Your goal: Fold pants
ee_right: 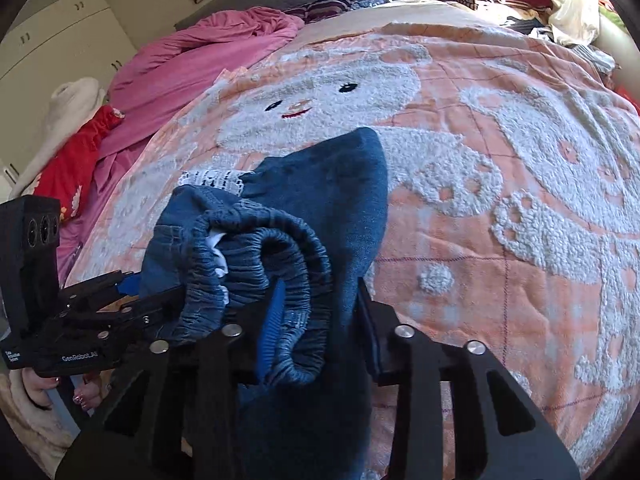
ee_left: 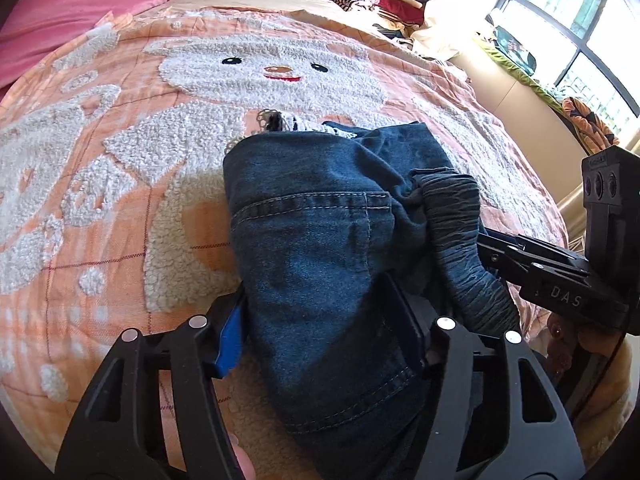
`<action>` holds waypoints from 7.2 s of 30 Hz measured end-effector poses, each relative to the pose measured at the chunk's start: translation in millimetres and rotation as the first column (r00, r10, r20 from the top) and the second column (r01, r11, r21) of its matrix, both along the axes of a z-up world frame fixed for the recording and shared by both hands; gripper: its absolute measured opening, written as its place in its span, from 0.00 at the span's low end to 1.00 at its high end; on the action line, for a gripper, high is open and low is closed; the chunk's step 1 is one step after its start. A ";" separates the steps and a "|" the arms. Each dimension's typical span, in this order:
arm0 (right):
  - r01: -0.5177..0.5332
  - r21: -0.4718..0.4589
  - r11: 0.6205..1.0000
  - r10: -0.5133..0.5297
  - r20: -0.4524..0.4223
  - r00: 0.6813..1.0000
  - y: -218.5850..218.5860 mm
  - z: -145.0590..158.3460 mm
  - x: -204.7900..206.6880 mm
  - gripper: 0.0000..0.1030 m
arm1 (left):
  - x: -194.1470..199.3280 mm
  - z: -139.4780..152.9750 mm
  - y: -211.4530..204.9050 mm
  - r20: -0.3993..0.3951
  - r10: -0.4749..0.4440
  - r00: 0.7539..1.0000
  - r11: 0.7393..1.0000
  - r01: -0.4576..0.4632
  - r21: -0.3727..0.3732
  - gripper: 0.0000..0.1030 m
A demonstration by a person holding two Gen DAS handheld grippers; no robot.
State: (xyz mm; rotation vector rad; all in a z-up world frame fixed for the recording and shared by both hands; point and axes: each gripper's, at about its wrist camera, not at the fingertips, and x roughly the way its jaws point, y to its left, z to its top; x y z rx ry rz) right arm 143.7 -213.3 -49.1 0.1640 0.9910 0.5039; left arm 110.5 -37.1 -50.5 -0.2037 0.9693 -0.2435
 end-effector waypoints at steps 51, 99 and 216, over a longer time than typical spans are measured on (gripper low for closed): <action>0.126 -0.118 0.985 -0.092 0.260 0.961 6.8 57.6 5.9 0.78 | 29.5 47.1 21.3 0.124 0.091 0.988 0.989 -0.103 0.101 0.82; 0.198 -0.103 0.975 -0.162 0.286 0.945 -8.7 61.2 -121.1 0.95 | -86.6 40.0 30.8 0.138 0.078 0.987 0.989 -0.094 0.117 0.91; 0.178 -0.193 0.965 -0.132 0.228 0.965 4.7 30.0 -124.4 0.95 | -102.2 23.4 19.5 0.124 0.110 0.986 0.978 -0.130 0.165 0.91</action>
